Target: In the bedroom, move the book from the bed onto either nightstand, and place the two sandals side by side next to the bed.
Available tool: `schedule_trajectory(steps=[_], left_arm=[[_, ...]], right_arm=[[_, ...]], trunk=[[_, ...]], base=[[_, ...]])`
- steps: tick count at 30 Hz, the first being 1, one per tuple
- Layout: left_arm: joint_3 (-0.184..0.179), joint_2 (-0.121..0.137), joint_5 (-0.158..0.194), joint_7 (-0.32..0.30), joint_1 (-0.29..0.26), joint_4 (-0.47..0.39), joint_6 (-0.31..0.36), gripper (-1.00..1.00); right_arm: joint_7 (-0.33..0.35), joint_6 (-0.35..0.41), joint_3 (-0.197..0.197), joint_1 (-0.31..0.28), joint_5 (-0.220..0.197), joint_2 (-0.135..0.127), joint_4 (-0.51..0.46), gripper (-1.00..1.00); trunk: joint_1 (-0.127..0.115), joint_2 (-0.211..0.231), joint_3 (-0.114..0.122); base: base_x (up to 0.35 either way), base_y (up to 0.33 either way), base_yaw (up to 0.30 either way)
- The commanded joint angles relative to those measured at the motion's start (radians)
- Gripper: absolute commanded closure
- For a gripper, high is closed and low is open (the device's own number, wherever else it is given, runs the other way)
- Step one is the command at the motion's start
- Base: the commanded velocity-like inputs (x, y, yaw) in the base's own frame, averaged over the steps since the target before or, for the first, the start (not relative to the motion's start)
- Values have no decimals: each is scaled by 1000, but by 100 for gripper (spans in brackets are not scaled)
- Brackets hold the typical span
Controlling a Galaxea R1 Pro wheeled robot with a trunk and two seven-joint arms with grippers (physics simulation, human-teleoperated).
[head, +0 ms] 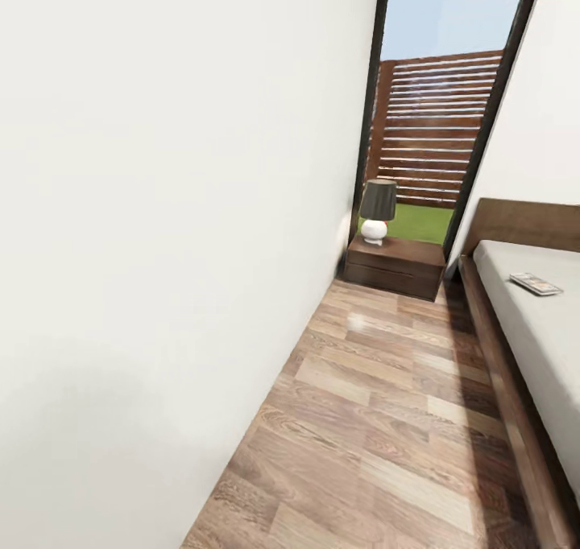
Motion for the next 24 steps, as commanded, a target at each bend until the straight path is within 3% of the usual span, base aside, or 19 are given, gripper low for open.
schedule_trajectory(steps=[1, 24], left_arm=[[8, 0, -8, -3, -1, 1, -4, -100], [8, 0, -8, -3, -1, 1, -4, -100]], right_arm=[[6, -5, 7, -2, -11, 0, 4, -100], [6, -5, 7, -2, -11, 0, 4, -100]], trunk=[[0, 0, -1], [0, 0, -1]], base=[[0, 0, -284], [0, 0, -284]])
